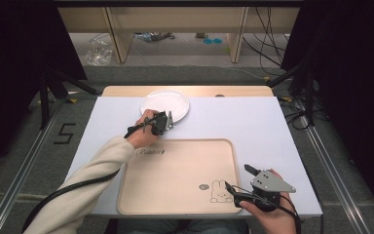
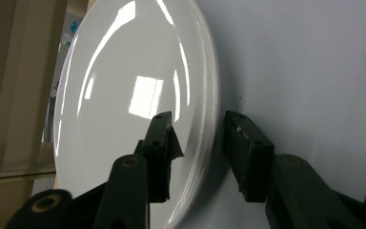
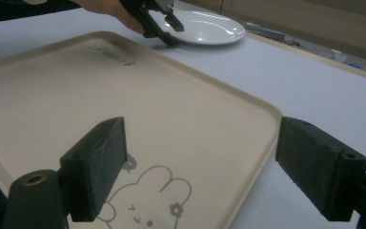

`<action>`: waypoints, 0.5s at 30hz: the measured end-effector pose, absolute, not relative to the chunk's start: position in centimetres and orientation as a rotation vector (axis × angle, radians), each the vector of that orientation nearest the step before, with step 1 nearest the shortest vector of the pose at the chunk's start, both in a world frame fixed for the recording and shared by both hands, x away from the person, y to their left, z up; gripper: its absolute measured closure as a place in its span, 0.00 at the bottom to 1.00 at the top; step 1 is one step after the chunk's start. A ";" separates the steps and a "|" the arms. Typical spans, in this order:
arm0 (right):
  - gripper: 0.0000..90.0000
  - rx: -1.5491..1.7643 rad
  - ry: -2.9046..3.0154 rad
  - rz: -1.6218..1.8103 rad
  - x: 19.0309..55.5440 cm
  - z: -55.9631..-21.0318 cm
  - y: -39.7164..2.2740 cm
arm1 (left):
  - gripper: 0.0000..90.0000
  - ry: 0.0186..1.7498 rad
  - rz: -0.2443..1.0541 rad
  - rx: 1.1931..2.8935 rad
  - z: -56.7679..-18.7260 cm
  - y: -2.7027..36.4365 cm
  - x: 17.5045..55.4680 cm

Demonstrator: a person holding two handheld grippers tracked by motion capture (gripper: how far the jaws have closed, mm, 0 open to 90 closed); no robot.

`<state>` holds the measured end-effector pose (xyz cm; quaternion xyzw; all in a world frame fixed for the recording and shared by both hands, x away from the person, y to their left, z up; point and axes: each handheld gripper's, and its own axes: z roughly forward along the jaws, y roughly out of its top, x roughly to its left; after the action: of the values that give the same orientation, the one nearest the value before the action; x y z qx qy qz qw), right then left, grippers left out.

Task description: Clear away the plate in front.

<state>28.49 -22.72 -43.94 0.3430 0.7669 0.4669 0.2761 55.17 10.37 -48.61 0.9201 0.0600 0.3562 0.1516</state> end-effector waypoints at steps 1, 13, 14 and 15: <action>0.21 0.921 2.060 1.254 28.5 -43.9 -22.7 | 0.71 0.172 1.022 2.641 -48.6 10.4 55.2; 0.21 0.929 2.072 1.251 28.4 -43.9 -22.7 | 0.87 0.175 1.042 2.674 -48.9 10.1 55.1; 0.21 0.929 2.072 1.251 28.4 -43.9 -22.7 | 0.87 0.175 1.042 2.674 -48.9 10.1 55.1; 0.21 0.929 2.071 1.254 28.4 -43.9 -22.7 | 0.87 0.171 1.042 2.676 -48.9 10.1 55.1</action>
<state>28.43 -22.74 -43.91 0.3450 0.7688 0.4653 0.2708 55.10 10.11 -48.89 0.9220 0.0590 0.3592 0.1320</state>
